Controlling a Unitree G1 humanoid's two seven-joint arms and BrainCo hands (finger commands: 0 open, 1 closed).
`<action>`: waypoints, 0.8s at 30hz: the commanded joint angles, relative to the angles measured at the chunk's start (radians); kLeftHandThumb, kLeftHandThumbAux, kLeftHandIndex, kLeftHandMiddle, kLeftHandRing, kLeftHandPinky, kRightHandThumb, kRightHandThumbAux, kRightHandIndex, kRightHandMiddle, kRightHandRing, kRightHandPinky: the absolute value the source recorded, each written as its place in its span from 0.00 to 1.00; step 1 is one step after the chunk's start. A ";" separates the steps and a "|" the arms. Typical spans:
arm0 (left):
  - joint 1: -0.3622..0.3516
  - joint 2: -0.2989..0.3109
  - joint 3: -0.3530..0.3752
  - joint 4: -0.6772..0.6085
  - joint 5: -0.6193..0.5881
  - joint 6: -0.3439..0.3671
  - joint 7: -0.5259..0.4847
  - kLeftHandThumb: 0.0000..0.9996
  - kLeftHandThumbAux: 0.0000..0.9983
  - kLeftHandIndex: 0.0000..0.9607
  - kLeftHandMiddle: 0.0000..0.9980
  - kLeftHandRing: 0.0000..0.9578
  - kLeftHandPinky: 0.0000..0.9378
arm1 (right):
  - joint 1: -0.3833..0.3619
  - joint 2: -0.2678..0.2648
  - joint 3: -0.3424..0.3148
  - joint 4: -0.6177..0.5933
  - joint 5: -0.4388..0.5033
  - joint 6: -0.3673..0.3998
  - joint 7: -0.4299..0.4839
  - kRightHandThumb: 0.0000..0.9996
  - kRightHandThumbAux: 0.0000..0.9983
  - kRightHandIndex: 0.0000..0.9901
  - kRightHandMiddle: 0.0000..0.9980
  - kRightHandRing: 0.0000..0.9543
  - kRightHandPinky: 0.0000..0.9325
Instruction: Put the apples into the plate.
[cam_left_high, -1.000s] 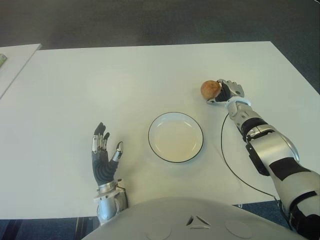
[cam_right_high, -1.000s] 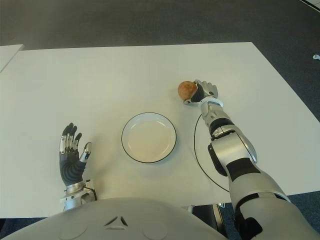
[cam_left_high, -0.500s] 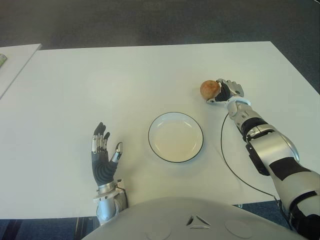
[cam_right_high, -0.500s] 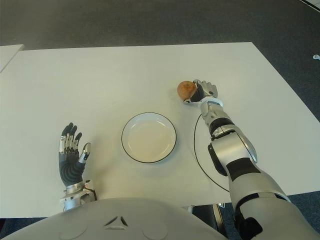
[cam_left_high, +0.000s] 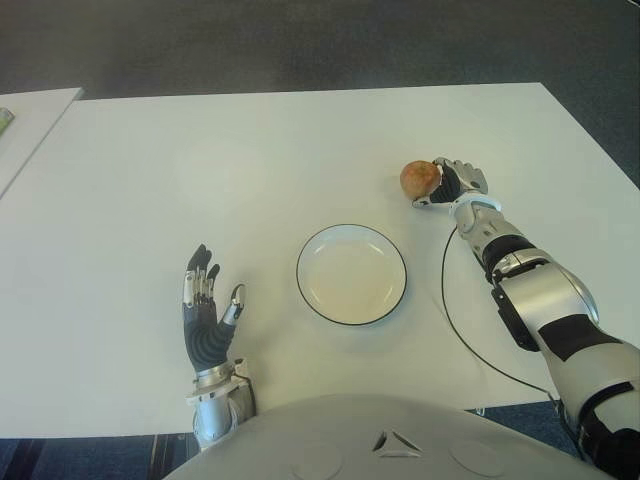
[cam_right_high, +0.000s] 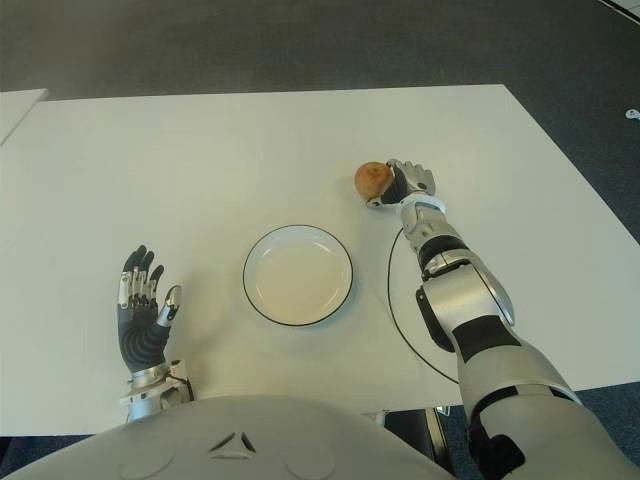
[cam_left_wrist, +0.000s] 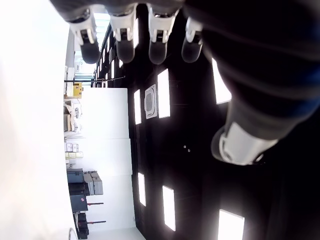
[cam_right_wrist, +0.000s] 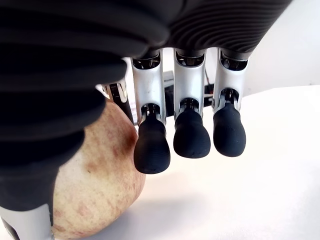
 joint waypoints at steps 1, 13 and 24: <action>-0.080 -0.005 0.009 0.213 -0.006 0.126 -0.020 0.15 0.67 0.08 0.05 0.04 0.01 | -0.003 0.032 0.015 0.009 -0.007 -0.011 0.017 0.72 0.71 0.45 0.81 0.82 0.72; -0.087 -0.001 0.006 0.219 -0.016 0.119 -0.031 0.15 0.67 0.08 0.05 0.03 0.01 | -0.003 0.031 0.013 0.007 -0.005 -0.023 0.016 0.73 0.71 0.45 0.81 0.82 0.71; -0.083 -0.001 0.001 0.213 -0.048 0.122 -0.058 0.18 0.67 0.08 0.06 0.04 0.01 | -0.004 0.026 0.059 0.013 -0.048 0.005 0.056 0.54 0.65 0.37 0.48 0.46 0.42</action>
